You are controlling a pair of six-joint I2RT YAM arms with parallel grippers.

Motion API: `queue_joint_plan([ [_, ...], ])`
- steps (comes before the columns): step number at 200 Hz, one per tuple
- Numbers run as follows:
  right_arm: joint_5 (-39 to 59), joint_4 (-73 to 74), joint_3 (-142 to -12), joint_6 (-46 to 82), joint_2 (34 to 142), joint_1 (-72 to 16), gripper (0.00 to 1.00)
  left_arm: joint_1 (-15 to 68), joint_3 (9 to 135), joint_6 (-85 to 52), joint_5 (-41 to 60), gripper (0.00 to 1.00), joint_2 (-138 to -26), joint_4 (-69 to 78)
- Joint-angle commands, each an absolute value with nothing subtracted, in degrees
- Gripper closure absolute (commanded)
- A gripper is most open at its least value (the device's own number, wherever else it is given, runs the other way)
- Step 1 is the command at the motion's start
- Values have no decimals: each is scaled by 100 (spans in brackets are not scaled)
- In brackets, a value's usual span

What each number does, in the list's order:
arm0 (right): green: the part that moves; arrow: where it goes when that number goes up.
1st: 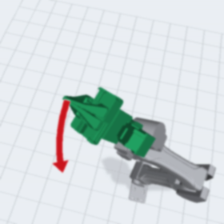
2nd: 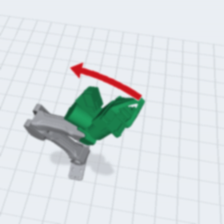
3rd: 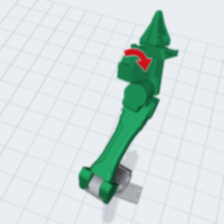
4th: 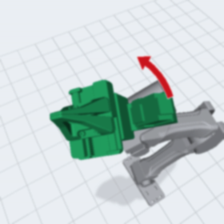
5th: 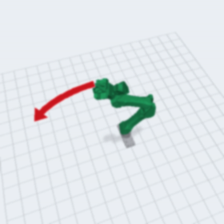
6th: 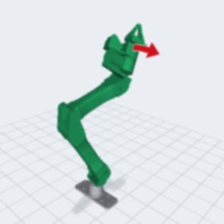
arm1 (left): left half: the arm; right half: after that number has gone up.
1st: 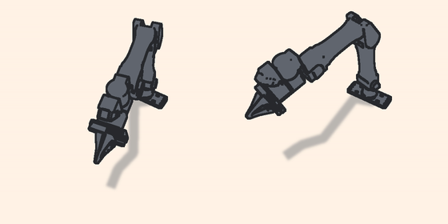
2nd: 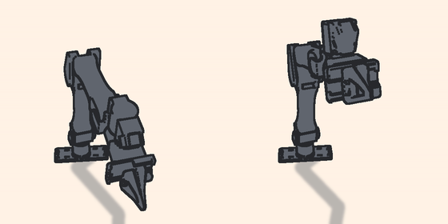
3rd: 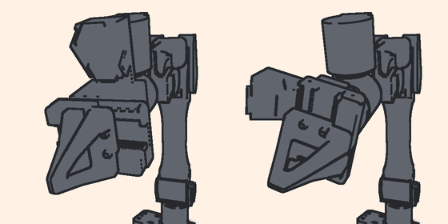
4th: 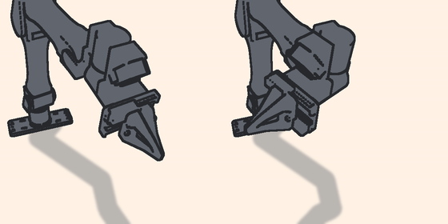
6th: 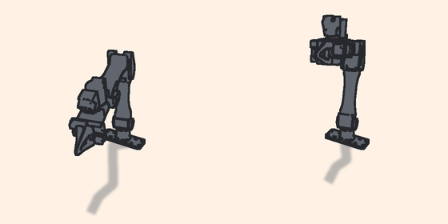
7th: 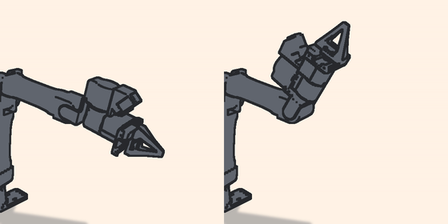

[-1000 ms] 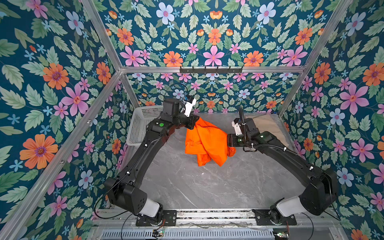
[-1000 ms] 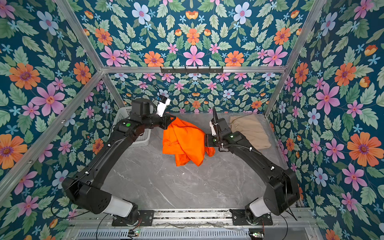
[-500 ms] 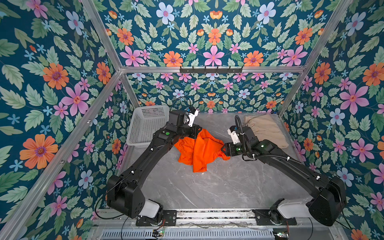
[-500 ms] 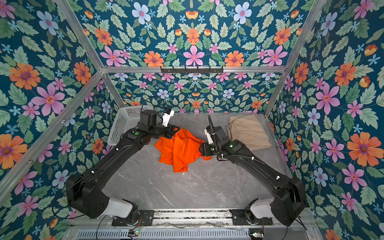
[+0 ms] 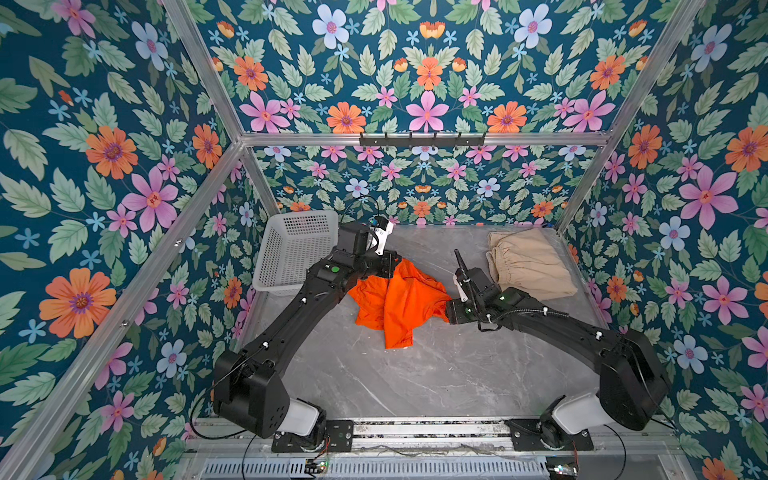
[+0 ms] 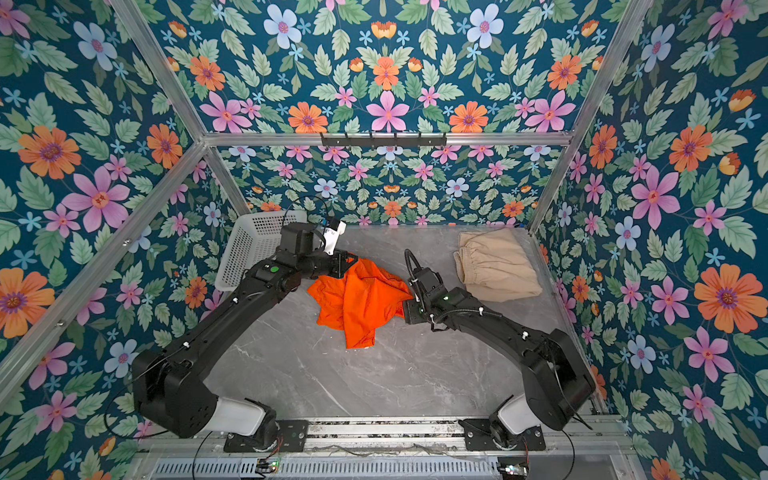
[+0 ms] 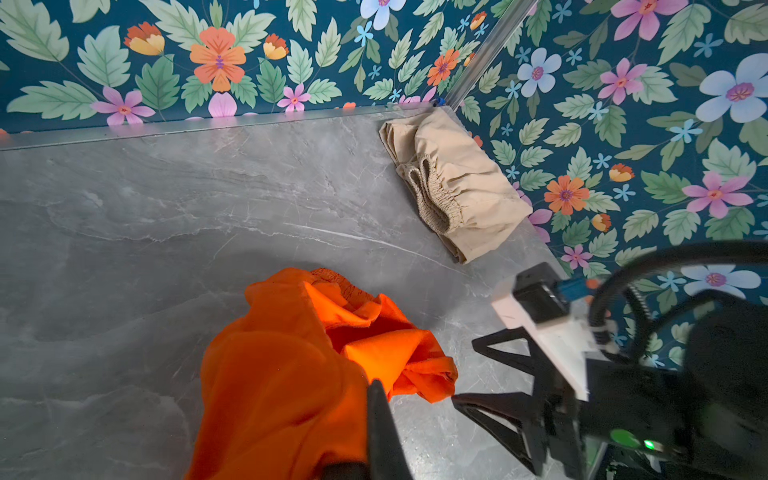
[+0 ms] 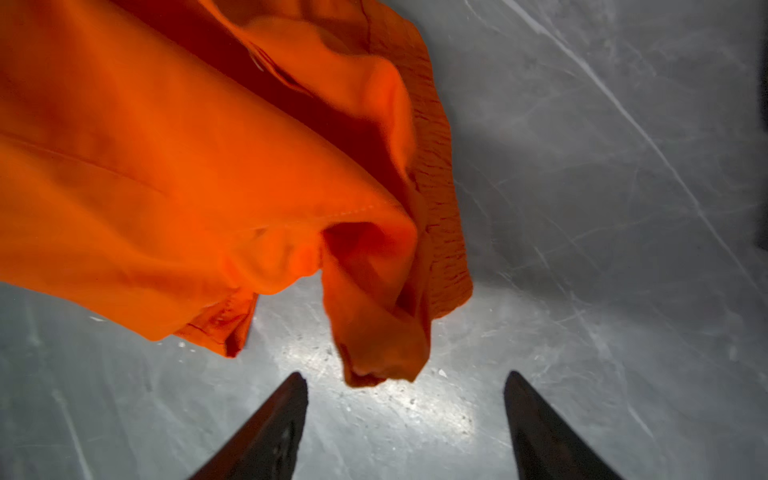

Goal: Fold and stack the shorts
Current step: 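Grasp the hanging orange garment with the right gripper while the left holds it up, then lower the orange garment onto the table with both grippers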

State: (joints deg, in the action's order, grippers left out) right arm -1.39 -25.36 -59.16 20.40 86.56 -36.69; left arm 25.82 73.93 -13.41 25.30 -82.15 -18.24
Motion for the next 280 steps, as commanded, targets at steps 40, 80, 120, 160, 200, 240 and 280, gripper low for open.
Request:
queue_joint_plan([
  [40, 79, -1885, -6090, 1446, 9719, -3657, 36, 2575, 7424, -1380, 2392, 100, -8041, -1727],
  [80, -508, -2259, -6408, 1000, 9247, -3658, 86, 2575, 7724, -1411, 2033, 100, -7813, -2112],
  [120, 1036, -2864, -6584, 384, 7960, -3662, 93, 2571, 8200, -1475, 1316, 100, -7182, -2696],
  [160, 2900, -4017, -7183, 397, 7053, -3788, 96, 2567, 9429, -956, 833, 99, -7102, -3713],
  [200, 3936, -4396, -7360, 1065, 6778, -3970, 95, 2543, 10479, -655, 418, 98, -7881, -4321],
  [240, 4379, -3714, -6882, 2323, 7335, -3418, 95, 2302, 10922, -632, 1146, 95, -9359, -4223],
  [280, 4899, -2527, -6392, 3348, 8294, -2580, 95, 2121, 11739, -633, 1737, 76, -11376, -4130],
])
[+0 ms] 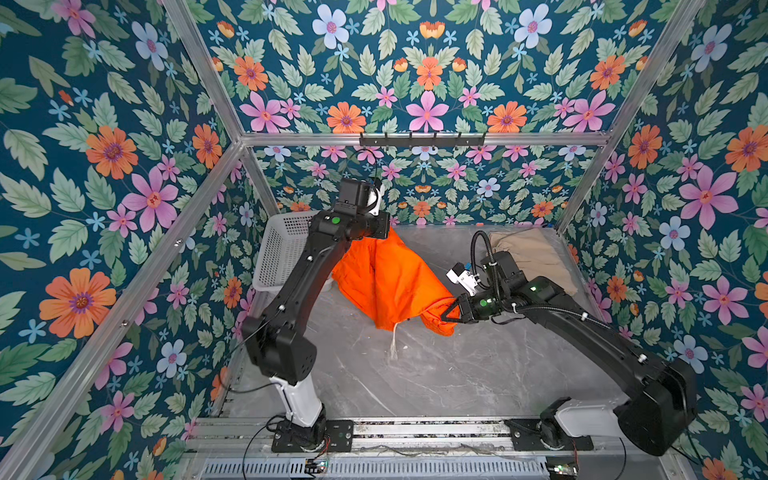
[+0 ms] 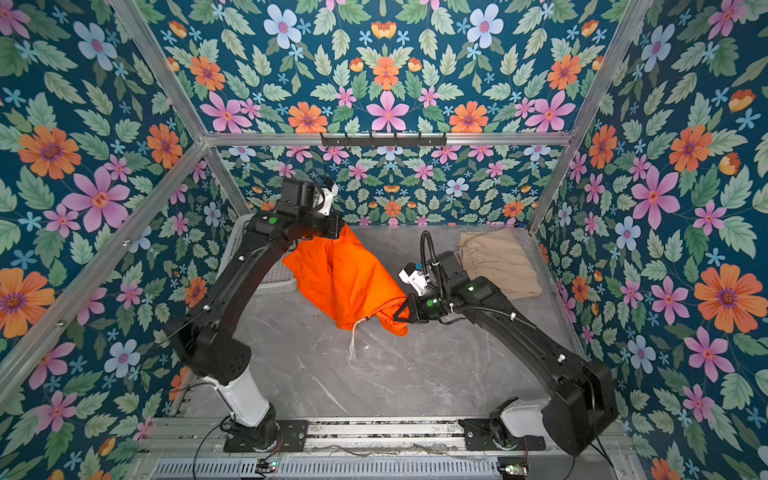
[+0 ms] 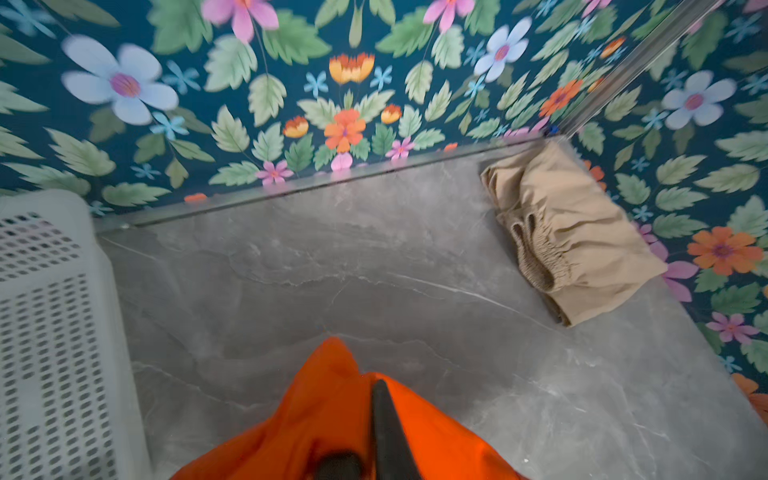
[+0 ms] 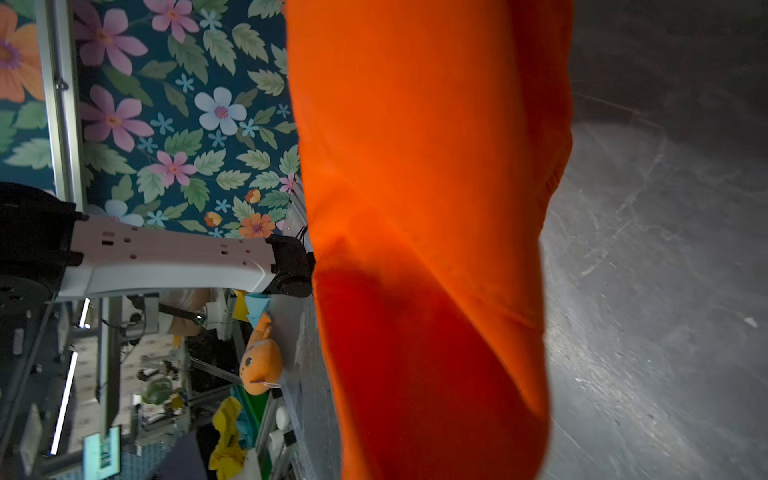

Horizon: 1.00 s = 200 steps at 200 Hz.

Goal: Fold and stack the shorts
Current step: 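Lower the orange garment onto the table with both grippers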

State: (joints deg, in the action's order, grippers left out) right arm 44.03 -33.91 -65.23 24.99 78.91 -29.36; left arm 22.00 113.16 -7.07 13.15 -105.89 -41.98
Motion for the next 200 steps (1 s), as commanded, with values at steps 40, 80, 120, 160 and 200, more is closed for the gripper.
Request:
queue_joint_plan([
  [40, 4710, -2253, -6581, 3485, 9366, -1728, 88, 1742, 12126, -849, 1989, 51, -12068, -4003],
  [80, 2759, -3630, -7540, 2743, 9702, -1400, 40, 1713, 10372, -827, 2106, 51, -10803, -3621],
  [120, 1645, -4373, -7296, 2539, 9048, -1402, 39, 1740, 7256, -1703, 2164, 51, -8685, -2787],
  [160, 1651, -3916, -6236, 2448, 8771, -1397, 39, 1737, 4828, -3309, 2449, 53, -7282, -1368],
  [200, 1527, -3077, -5659, 2149, 8836, -1397, 38, 1731, 3822, -4361, 2575, 53, -7129, -166],
])
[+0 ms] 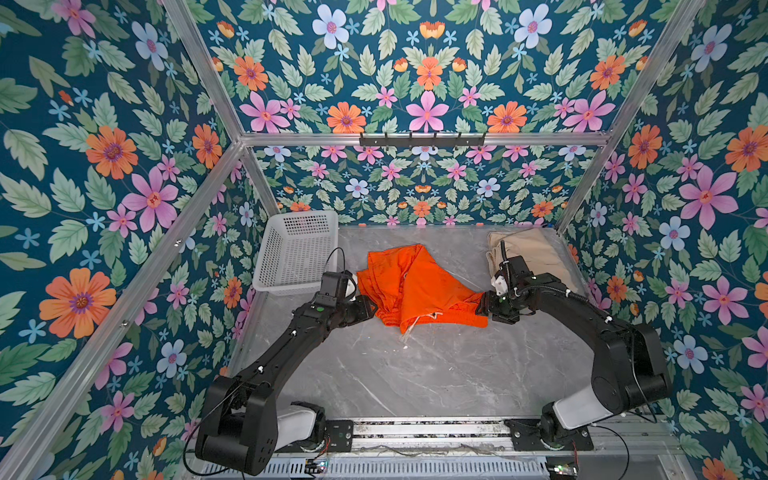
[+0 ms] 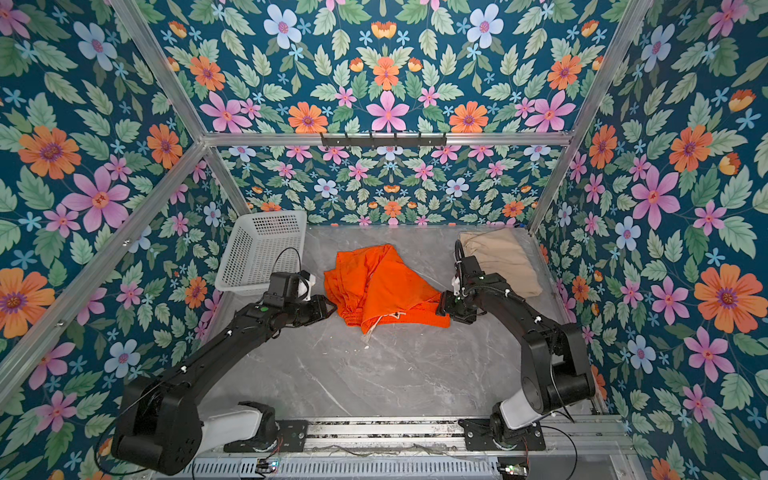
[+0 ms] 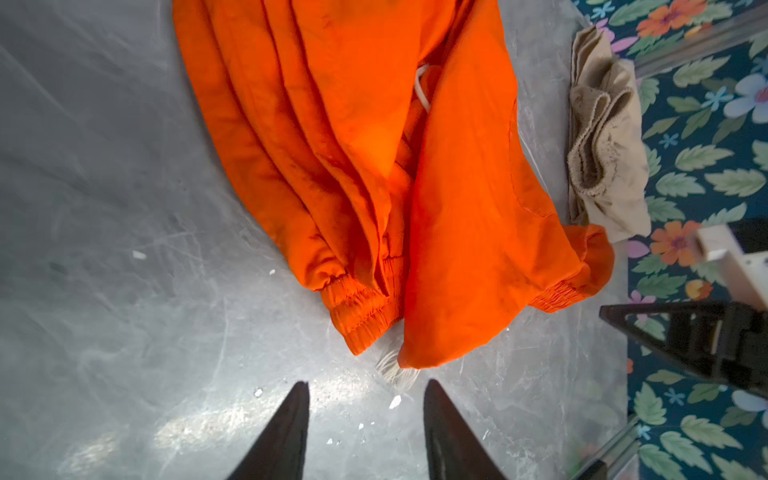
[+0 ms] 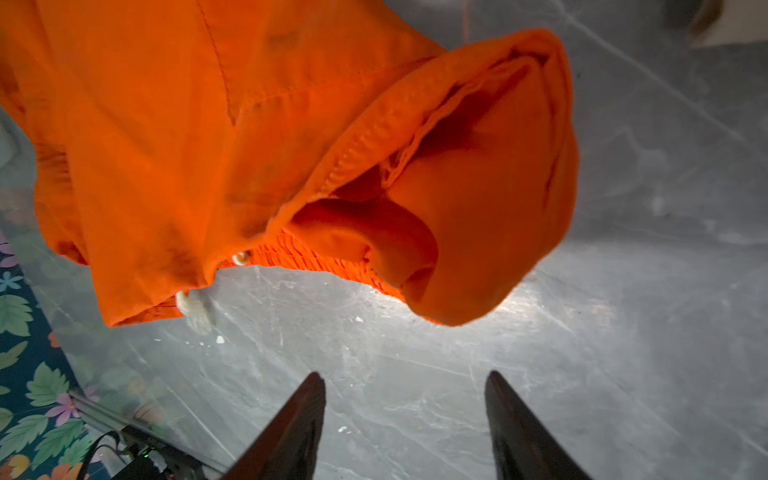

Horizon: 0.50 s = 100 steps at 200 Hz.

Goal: Fold and stack the shorts
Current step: 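Lower the orange garment onto the table with both grippers, then grasp opposite ends of the orange garment with both grippers and stretch it apart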

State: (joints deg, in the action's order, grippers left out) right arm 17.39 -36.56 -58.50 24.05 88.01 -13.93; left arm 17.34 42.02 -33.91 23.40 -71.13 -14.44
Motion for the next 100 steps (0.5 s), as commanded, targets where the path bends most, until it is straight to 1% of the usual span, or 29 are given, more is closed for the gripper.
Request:
queue_joint_plan([
  [1, 1511, -3055, -5647, 2147, 8843, -1397, 38, 1727, 3805, -4387, 2593, 53, -7142, -136],
  [17, 1175, -2926, -5556, 2061, 8953, -1397, 38, 1736, 3564, -4665, 2687, 54, -7301, 218],
  [37, 1065, -2727, -5398, 2039, 8998, -1400, 37, 1736, 3397, -4723, 2655, 54, -7433, 312],
  [49, 1134, -2595, -5309, 2037, 9000, -1402, 35, 1738, 3289, -4807, 2675, 53, -7481, 438],
  [100, 1421, -2116, -5007, 2183, 8992, -1395, 35, 1813, 3094, -5186, 2956, 52, -7985, 1203],
])
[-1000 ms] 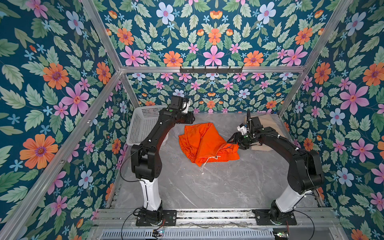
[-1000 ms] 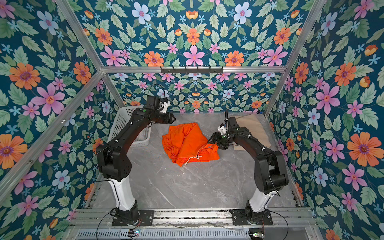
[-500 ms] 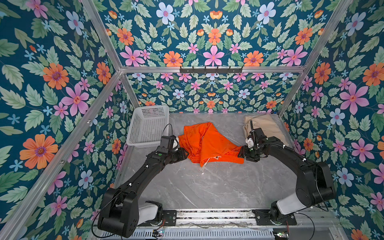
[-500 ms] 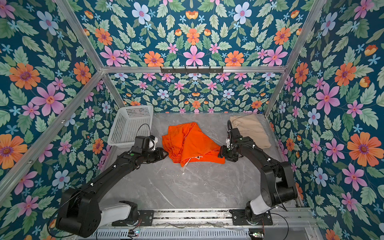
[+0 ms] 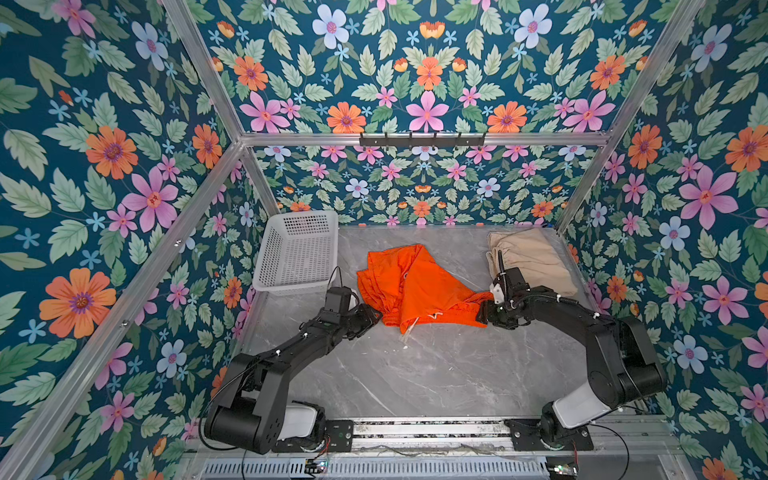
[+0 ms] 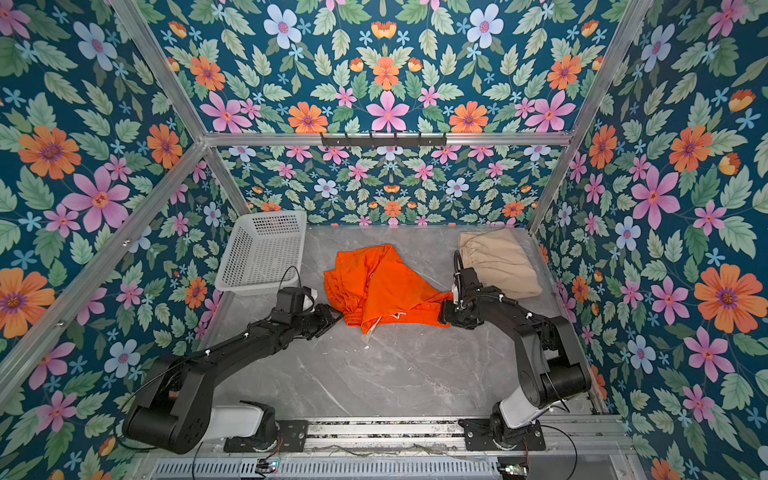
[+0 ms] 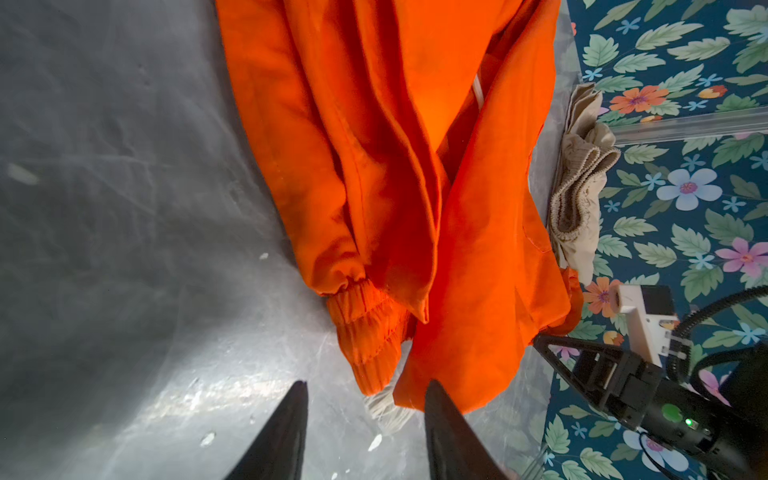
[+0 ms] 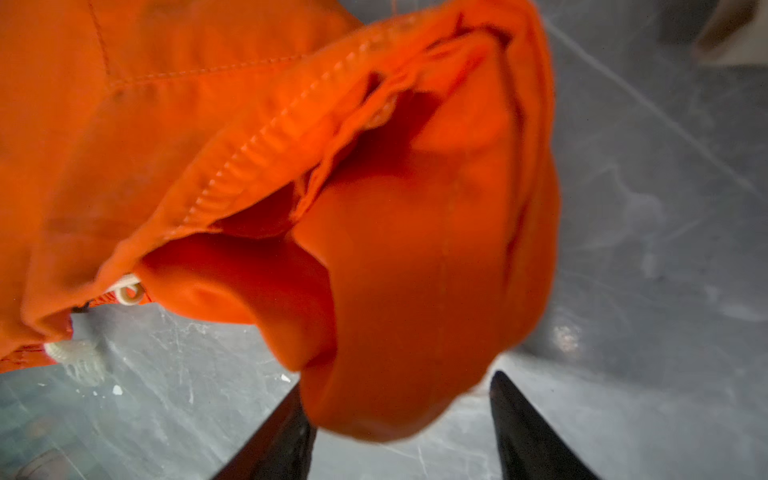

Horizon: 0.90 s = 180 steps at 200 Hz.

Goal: Fold and stack the shorts
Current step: 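Grasp opposite ends of the orange garment with both grippers and stretch it apart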

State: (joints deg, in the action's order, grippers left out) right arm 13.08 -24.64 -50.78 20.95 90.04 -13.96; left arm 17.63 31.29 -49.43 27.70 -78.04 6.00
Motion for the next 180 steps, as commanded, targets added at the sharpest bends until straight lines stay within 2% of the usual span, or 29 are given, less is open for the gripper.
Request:
queue_joint_plan([
  [1, 1431, -2117, -5004, 2186, 8991, -1396, 35, 1812, 3094, -5190, 2964, 52, -8000, 1213],
  [123, 2030, -1365, -4315, 2446, 8697, -1105, 35, 2022, 3085, -5616, 3122, 55, -9063, 2233],
  [135, 2081, -1284, -4199, 2492, 8580, -1102, 35, 2030, 3079, -5645, 3122, 58, -9152, 2329],
  [180, 2368, -803, -3720, 2653, 8269, -854, 35, 2042, 3043, -5769, 3219, 91, -9412, 2773],
])
